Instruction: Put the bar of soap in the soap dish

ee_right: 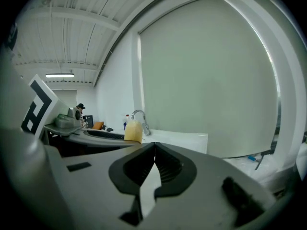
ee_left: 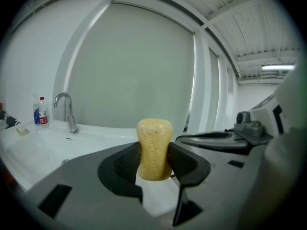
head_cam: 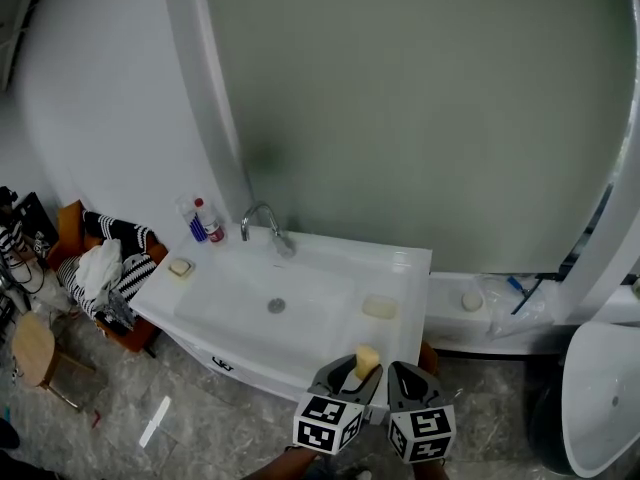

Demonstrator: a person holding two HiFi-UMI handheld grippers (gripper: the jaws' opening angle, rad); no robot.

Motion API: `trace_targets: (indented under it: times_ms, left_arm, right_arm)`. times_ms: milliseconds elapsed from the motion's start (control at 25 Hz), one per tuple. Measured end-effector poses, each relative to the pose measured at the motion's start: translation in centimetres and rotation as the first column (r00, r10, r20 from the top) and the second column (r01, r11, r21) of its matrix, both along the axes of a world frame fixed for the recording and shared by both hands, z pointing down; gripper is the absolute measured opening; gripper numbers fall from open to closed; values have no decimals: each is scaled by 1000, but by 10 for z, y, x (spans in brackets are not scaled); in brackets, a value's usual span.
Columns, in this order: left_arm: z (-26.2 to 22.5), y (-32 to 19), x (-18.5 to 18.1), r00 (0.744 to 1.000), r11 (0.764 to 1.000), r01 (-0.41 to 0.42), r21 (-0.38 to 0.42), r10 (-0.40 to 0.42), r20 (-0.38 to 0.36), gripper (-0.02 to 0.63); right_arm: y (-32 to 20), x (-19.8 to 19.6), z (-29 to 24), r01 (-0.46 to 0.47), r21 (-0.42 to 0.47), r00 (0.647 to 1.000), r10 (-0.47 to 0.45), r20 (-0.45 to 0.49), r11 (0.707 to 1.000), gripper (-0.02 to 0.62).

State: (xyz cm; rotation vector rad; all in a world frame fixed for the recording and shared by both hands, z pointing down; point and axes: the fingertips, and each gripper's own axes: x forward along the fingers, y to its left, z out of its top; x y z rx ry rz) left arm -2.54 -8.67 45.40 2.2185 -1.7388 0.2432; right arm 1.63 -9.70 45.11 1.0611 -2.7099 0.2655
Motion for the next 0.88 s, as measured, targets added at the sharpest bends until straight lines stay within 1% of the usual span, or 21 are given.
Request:
trace_targets:
  times_ms: [240,520,760,880]
  left_arm:
    - [6,-19,-6,1000,1000,-19,2,19,16,186]
    - [5,-56,-23,996,997,-75,11,75,43,186]
    - [2,-85,-37,987,991,-135,23,132,95,186]
    - [4,-95,-45,975,984,-179,13,175,138,186]
  right_arm:
    - [-14,-3,9,-11,-7,1000,11,-19,1000,12]
    - [-47,-13,12,-61,-8,997,60,-45,998,12]
    - [-71,-27,13,-97,-10,993,96,-65,995,12]
    - [-81,-33,14,-127,-11,989,126,-71,992,12]
